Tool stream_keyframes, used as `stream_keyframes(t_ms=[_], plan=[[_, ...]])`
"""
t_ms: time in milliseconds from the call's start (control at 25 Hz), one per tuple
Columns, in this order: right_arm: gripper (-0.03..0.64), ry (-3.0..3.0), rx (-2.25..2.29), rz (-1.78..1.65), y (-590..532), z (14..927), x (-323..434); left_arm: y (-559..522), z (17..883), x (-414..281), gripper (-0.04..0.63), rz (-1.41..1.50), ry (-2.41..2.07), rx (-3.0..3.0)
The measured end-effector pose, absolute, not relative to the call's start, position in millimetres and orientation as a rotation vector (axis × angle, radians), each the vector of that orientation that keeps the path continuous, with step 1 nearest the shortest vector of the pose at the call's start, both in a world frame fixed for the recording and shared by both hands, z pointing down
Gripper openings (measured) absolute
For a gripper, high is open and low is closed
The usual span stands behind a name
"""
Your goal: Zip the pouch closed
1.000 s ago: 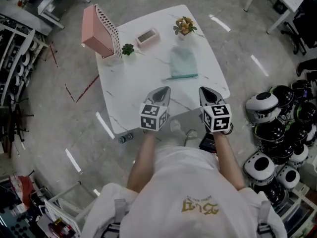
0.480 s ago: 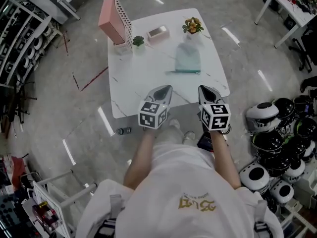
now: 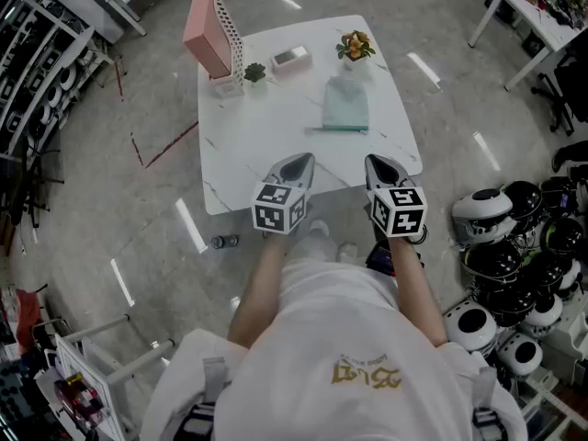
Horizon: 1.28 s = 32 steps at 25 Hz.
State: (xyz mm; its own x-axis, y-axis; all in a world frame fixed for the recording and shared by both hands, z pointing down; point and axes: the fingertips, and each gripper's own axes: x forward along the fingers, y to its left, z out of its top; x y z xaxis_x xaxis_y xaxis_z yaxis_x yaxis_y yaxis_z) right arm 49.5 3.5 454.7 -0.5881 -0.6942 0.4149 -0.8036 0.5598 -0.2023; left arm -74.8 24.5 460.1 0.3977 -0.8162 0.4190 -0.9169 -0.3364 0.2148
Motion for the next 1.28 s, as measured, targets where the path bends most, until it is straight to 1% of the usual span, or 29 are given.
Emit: stream_keyframes(t_ms=[1280], plan=[[0.012,-2.522,1.181,0.577,1.2,460.8,50.6,17.3,464.1,-65.8,0.018,0.322,-1.487,2.229]])
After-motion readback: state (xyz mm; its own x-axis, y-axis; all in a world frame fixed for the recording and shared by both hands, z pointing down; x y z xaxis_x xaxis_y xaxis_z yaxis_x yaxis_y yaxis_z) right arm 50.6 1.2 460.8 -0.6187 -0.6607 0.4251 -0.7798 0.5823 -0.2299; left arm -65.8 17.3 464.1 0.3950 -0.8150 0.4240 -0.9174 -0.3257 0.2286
